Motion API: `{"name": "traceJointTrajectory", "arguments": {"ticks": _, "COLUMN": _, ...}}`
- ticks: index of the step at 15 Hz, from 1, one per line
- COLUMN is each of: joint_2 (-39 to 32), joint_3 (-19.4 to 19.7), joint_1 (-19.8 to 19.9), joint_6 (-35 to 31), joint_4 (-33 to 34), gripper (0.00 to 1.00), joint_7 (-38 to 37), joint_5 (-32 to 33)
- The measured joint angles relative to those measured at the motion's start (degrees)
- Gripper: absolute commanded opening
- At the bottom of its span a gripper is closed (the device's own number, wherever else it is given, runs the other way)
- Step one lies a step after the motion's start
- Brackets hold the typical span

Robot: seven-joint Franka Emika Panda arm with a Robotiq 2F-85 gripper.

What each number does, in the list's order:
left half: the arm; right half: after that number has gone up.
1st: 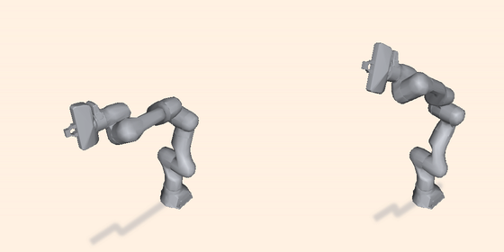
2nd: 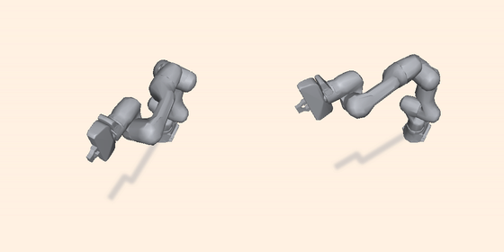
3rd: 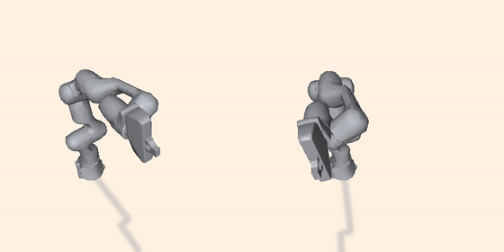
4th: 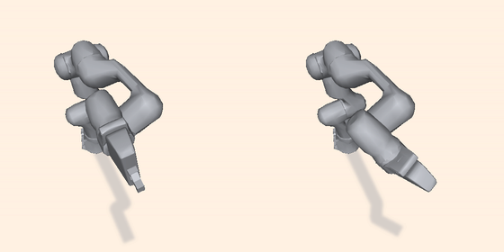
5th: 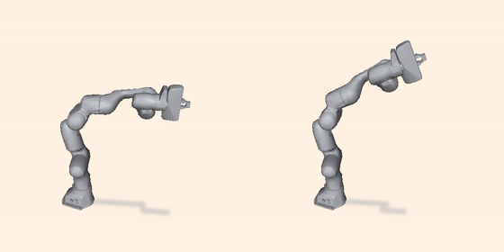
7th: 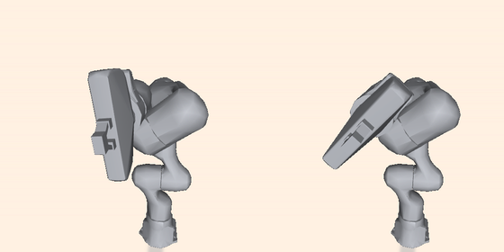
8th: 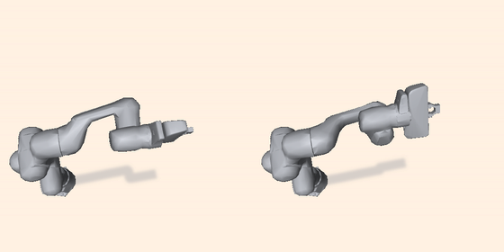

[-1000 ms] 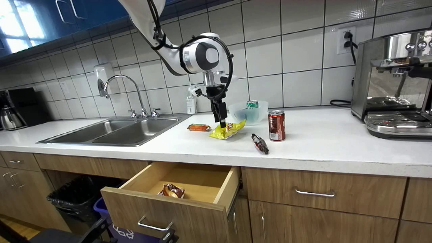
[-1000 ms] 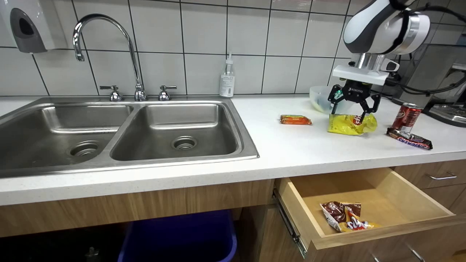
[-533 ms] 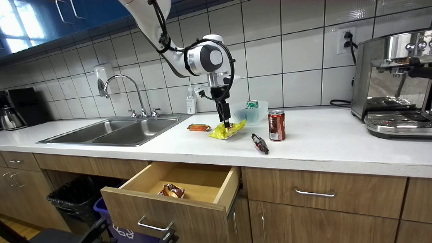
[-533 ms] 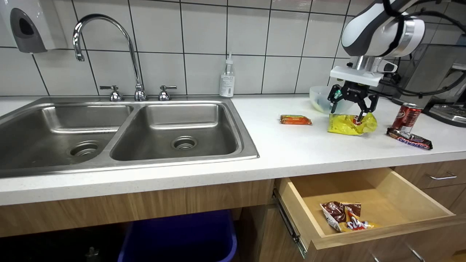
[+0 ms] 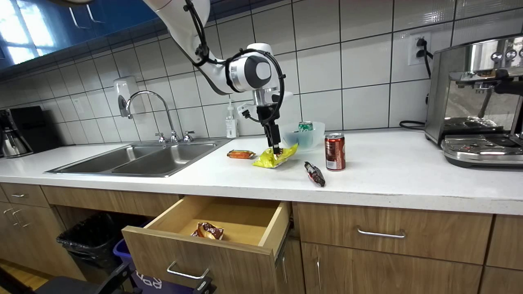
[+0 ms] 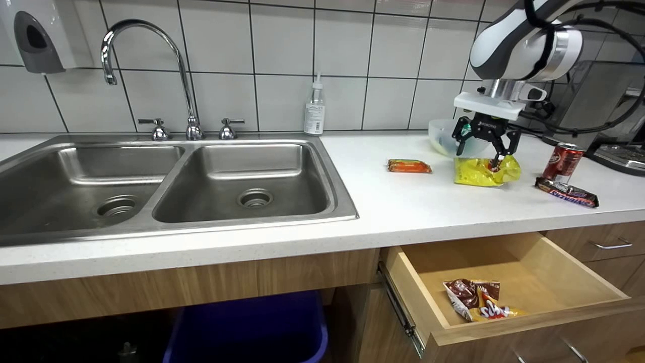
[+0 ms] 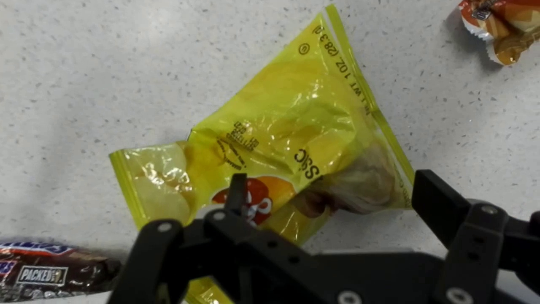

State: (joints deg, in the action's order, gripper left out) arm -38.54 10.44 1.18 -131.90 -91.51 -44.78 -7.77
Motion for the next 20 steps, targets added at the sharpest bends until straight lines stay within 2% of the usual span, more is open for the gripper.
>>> {"name": "traceJointTrajectory", "arguments": {"ticks": 3, "joint_2": -0.2, "joint_3": 0.0, "joint_1": 0.0, "joint_6": 0.0, "joint_4": 0.6, "gripper": 1.00, "joint_7": -0.1, "joint_5": 0.0}}
{"name": "traceJointTrajectory", "arguments": {"ticks": 4, "joint_2": -0.2, "joint_3": 0.0, "joint_1": 0.0, "joint_6": 0.0, "joint_4": 0.7, "gripper": 0.75, "joint_7": -0.1, "joint_5": 0.0}}
{"name": "traceJointTrajectory", "arguments": {"ticks": 5, "joint_2": -0.3, "joint_3": 0.0, "joint_1": 0.0, "joint_6": 0.0, "joint_4": 0.8, "gripper": 0.74, "joint_7": -0.1, "joint_5": 0.0}}
{"name": "traceJointTrajectory", "arguments": {"ticks": 10, "joint_2": -0.3, "joint_3": 0.0, "joint_1": 0.1, "joint_6": 0.0, "joint_4": 1.0, "gripper": 0.33, "joint_7": -0.1, "joint_5": 0.0}}
{"name": "traceJointTrajectory", "arguments": {"ticks": 14, "joint_2": -0.3, "joint_3": 0.0, "joint_1": 0.1, "joint_6": 0.0, "joint_4": 1.1, "gripper": 0.05, "joint_7": -0.1, "joint_5": 0.0}}
{"name": "traceJointTrajectory", "arguments": {"ticks": 15, "joint_2": -0.3, "joint_3": 0.0, "joint_1": 0.1, "joint_6": 0.0, "joint_4": 1.2, "gripper": 0.00, "joint_7": -0.1, "joint_5": 0.0}}
{"name": "traceJointTrajectory", "arguments": {"ticks": 20, "joint_2": -0.3, "joint_3": -0.1, "joint_1": 0.1, "joint_6": 0.0, "joint_4": 1.4, "gripper": 0.00, "joint_7": -0.1, "joint_5": 0.0}}
